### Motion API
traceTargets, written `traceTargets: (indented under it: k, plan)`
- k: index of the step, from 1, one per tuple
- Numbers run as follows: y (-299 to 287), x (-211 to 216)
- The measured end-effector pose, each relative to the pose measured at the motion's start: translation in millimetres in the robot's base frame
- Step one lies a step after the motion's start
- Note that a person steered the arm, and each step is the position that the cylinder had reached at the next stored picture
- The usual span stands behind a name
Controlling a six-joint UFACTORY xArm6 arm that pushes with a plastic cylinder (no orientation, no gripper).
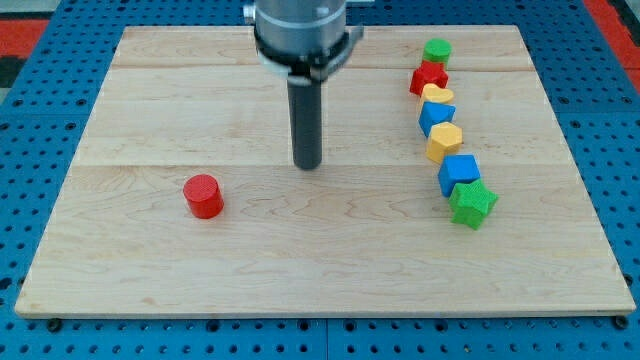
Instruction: Move the red circle to the top right of the green circle
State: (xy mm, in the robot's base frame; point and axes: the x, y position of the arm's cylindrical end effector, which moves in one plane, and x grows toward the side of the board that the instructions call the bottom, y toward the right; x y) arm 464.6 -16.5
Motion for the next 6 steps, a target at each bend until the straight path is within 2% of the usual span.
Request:
traceTargets:
  k: [1, 2, 4, 6]
  plan:
    - [-10.0, 60.9]
    - [-45.6, 84.4]
    - [-125.8, 74.3]
    - [-103.3, 17.9]
